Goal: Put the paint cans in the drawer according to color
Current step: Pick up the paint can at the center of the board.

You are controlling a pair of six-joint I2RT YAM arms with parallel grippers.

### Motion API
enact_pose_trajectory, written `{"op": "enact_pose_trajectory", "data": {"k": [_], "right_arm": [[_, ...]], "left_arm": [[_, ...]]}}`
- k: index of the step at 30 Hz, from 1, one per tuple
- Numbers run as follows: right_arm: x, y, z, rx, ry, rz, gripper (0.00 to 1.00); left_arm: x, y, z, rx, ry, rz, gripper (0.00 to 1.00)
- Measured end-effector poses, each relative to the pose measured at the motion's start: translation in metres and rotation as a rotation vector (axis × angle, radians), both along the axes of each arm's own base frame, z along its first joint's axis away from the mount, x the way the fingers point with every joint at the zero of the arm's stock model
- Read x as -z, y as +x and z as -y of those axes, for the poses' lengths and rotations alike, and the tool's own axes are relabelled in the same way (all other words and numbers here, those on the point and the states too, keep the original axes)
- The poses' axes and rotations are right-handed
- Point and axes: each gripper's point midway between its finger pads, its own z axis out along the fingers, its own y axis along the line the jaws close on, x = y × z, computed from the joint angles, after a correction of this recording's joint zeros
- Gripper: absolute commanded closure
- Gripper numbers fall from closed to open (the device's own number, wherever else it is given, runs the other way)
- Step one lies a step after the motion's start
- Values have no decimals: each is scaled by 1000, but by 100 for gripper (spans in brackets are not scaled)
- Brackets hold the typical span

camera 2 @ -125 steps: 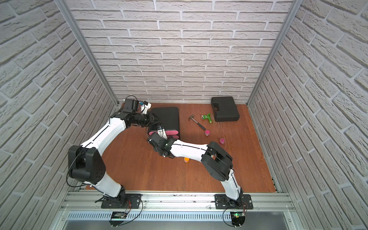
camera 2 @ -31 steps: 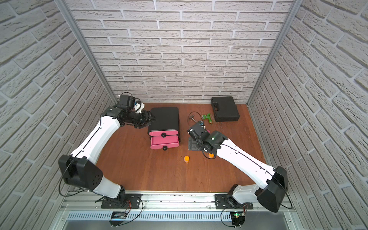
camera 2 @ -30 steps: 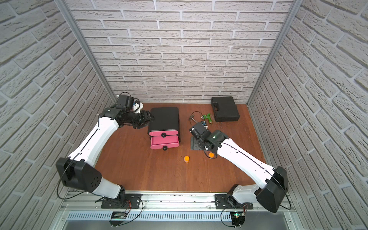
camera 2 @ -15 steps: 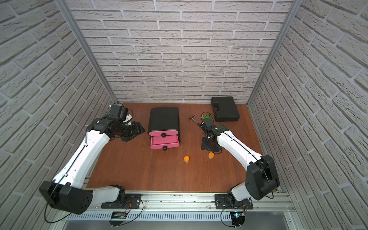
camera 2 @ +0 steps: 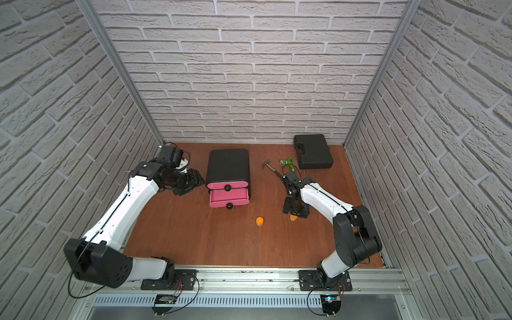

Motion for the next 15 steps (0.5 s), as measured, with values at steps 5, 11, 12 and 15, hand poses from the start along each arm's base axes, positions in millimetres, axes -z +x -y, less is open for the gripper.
{"op": "enact_pose_trajectory", "data": {"k": [5,11,12,15], "right_arm": [[14,2,2,14,-8,-12,40],[26,-1,4,15,-10,-18,47],[26,0,3,15,-10,-14,49],[28,4,3,16,-8,2,55]], "left_arm": [[7,5,2,4,0,-23,39],[0,11,2,5,-3,-1,41],[-1,12,2,4,-3,1,42],[-1,13,-1,-4,-3,1,41]]}}
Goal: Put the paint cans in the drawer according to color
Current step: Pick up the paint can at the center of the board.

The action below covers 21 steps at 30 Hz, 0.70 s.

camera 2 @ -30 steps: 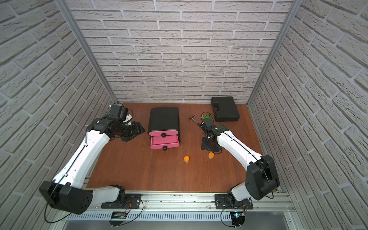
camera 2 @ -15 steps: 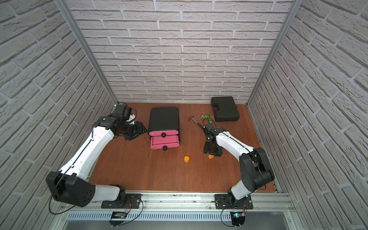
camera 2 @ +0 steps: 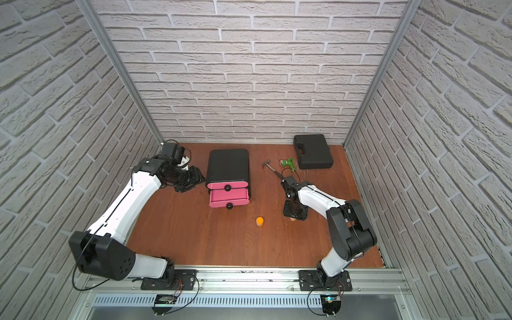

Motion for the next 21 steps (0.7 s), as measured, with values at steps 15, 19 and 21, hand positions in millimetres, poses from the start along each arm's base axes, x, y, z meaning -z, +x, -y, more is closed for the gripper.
{"op": "enact_pose_trajectory", "data": {"k": [15,19,21], "right_arm": [[-45,34,-24,-83,11,99,71],[-89,55,-59,-176,36,205,71],[-109,59,-78,-231,48,248,71]], "left_arm": [[5,6,-16,-54,-40,-8,40],[18,4,-14,-66,-71,-37,43],[21,4,-12,-72,-86,-44,44]]}}
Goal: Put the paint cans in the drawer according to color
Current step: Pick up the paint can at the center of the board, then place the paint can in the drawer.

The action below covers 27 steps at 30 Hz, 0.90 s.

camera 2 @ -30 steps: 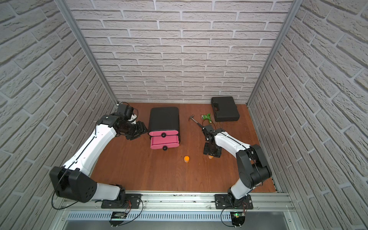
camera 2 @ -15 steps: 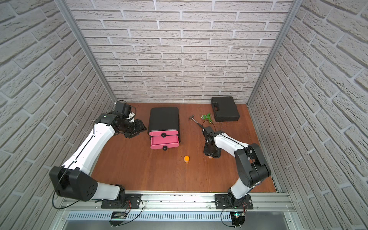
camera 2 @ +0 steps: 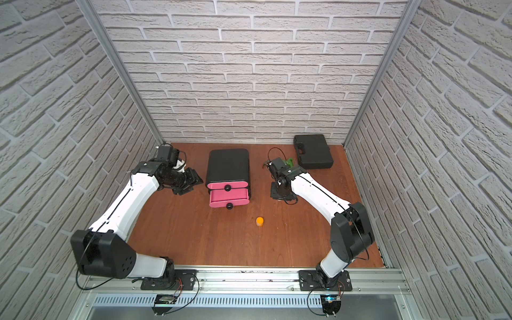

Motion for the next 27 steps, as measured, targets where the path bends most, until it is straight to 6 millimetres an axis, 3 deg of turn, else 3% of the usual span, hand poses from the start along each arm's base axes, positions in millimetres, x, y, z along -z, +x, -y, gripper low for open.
{"op": "enact_pose_trajectory", "data": {"k": [4,8,12,18,27], "right_arm": [[-36,-3,-45,-136,27,84,71],[-50,-16,-84,-257,56,127,71],[-48,-27,-110,-343,57,128,71],[-37,-13,-144,-397,46,140,71],[-21,1,-163,-415,13,145,71]], "left_arm": [[4,3,2,-18,-31,3,45],[6,4,1,-41,-57,5,45],[4,6,1,-49,-74,15,45],[-1,7,-3,-60,-91,28,45],[-5,7,-6,-65,-101,38,45]]}}
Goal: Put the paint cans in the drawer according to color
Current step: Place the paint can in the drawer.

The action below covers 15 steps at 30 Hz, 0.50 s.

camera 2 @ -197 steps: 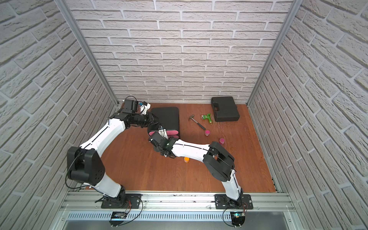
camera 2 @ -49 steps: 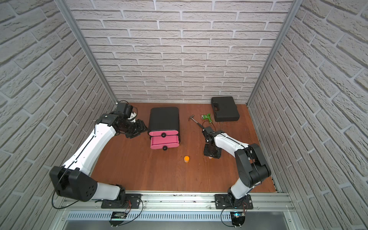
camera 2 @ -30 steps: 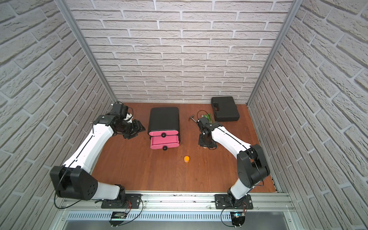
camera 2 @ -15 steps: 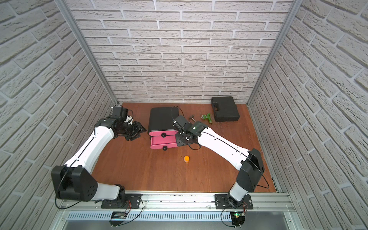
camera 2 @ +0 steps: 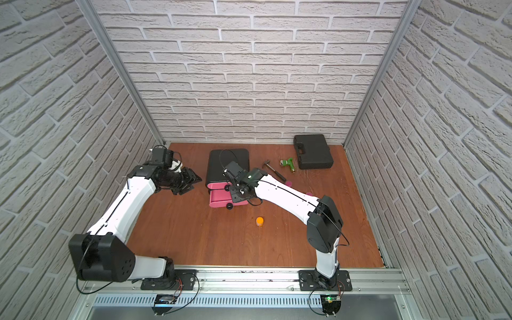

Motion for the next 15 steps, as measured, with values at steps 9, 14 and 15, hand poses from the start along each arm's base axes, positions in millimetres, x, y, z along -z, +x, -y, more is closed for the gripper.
{"op": "enact_pose_trajectory", "data": {"k": [9,14,15], "right_arm": [[15,8,-5,3,-29,6,65],[26,12,-6,12,-46,9,53],[27,13,-6,17,-50,9,50]], "left_arm": [[-1,-3,-1,3,1,7,45],[1,-4,-1,3,1,0,45],[2,-5,-1,3,1,-2,45]]}}
